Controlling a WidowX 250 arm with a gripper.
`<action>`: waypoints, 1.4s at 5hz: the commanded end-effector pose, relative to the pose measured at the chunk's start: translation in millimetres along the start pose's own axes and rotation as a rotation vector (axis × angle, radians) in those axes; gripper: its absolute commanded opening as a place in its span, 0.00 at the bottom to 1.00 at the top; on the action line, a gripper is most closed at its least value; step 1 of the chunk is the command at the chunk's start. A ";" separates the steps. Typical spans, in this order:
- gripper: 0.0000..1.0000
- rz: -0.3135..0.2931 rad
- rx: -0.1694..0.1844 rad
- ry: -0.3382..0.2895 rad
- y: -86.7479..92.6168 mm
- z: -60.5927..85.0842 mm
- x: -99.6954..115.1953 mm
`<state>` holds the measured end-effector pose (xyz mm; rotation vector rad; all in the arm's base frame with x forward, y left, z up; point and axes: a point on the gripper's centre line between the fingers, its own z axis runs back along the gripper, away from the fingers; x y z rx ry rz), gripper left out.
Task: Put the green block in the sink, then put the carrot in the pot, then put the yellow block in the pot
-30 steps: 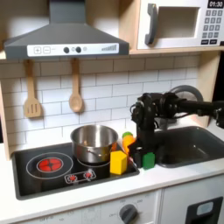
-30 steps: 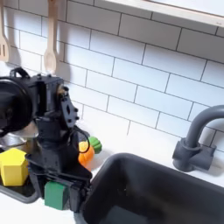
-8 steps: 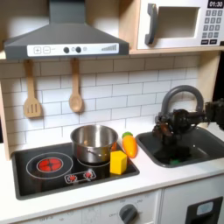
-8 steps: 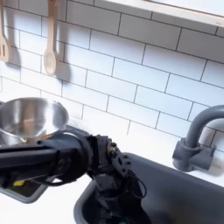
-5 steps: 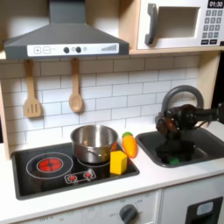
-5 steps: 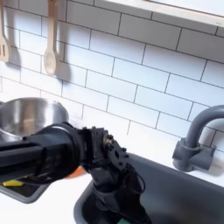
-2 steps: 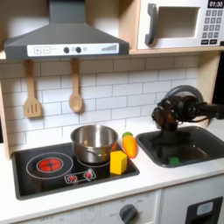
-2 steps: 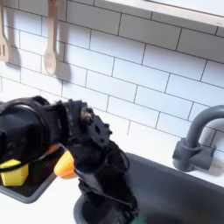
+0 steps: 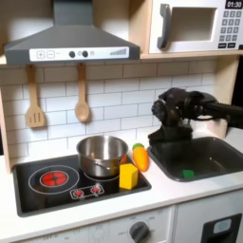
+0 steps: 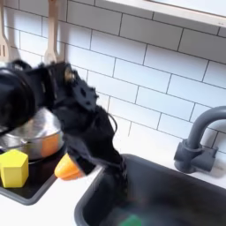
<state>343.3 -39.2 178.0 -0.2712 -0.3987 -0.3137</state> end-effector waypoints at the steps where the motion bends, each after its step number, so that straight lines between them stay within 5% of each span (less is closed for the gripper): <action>1: 1.00 0.008 0.030 0.065 28.0 -15.8 9.3; 2: 1.00 0.027 0.044 0.079 42.1 -15.8 6.7; 3: 1.00 0.020 0.058 0.037 46.9 -0.7 9.5; 6: 1.00 0.000 0.099 -0.053 39.9 42.1 22.6; 7: 1.00 0.020 0.089 -0.033 40.4 39.3 19.9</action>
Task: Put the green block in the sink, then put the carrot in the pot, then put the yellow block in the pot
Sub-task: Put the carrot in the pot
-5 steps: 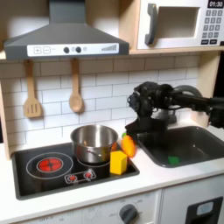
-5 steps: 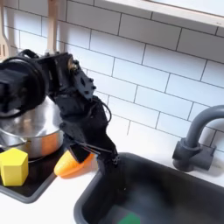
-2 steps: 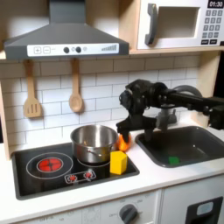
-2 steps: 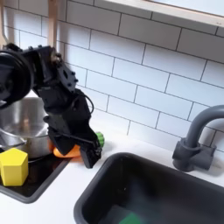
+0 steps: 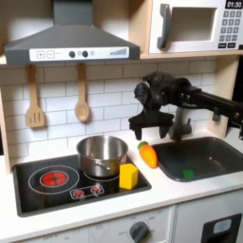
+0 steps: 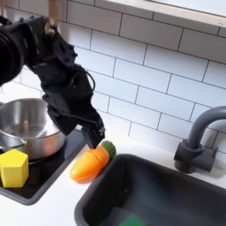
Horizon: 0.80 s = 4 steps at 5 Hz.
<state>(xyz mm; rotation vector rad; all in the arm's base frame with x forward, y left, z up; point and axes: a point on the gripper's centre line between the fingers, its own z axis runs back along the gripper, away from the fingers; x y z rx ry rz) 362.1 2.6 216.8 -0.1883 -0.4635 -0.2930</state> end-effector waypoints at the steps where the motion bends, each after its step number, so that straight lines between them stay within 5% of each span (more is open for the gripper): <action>1: 1.00 0.031 0.006 0.078 4.8 -19.7 -7.4; 2: 1.00 0.081 0.013 0.117 13.3 -40.7 -14.3; 3: 1.00 0.114 0.058 0.114 10.8 -47.6 -8.9; 4: 1.00 0.138 0.050 0.083 -3.3 -52.5 -1.9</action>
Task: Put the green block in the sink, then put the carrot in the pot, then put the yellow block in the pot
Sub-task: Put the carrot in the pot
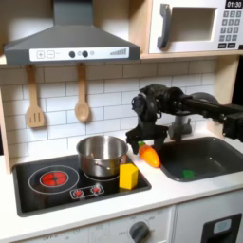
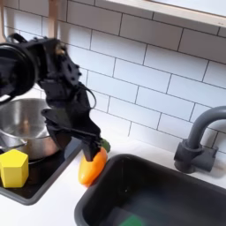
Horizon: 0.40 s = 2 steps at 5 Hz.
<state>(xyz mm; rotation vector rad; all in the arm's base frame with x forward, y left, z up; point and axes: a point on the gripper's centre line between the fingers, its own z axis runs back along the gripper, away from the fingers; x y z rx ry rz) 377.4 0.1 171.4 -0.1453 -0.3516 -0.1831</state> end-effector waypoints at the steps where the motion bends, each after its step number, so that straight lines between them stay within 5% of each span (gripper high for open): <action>1: 1.00 0.061 0.005 -0.048 -13.8 -7.6 5.4; 2: 1.00 0.085 -0.004 -0.021 -9.3 -18.7 4.3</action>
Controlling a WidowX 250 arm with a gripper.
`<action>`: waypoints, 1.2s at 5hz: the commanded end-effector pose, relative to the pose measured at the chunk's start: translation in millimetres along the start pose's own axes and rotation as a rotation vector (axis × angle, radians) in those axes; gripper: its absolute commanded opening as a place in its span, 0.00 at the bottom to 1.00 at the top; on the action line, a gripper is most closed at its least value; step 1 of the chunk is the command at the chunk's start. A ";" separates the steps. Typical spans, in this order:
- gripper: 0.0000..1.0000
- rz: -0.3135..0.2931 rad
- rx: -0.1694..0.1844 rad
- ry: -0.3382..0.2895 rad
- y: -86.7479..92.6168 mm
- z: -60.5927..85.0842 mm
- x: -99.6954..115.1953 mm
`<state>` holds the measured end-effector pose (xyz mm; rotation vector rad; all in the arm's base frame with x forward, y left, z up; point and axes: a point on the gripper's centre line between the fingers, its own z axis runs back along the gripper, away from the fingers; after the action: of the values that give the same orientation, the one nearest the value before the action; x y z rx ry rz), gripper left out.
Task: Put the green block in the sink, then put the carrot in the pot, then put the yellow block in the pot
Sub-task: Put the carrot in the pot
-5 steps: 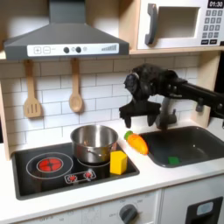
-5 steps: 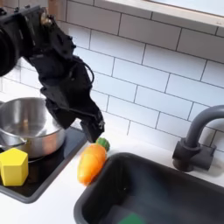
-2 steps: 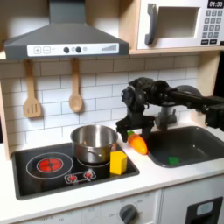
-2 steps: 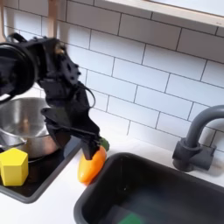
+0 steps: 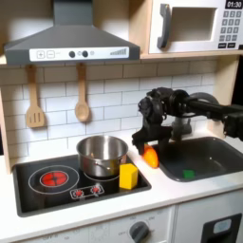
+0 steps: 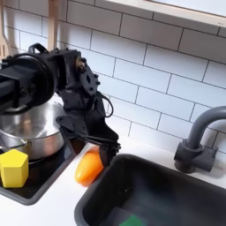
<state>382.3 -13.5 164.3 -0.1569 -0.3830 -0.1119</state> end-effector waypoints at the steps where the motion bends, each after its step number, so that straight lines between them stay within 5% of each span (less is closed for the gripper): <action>1: 1.00 0.010 0.006 0.046 6.7 -19.3 -0.6; 3: 1.00 0.031 0.031 0.077 12.1 -32.6 -5.4; 4: 0.00 0.026 0.018 0.058 9.5 -24.9 -2.5; 6: 0.00 0.030 -0.004 -0.012 8.6 18.2 -3.2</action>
<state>372.7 2.6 185.1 -0.1639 -0.4080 -0.0756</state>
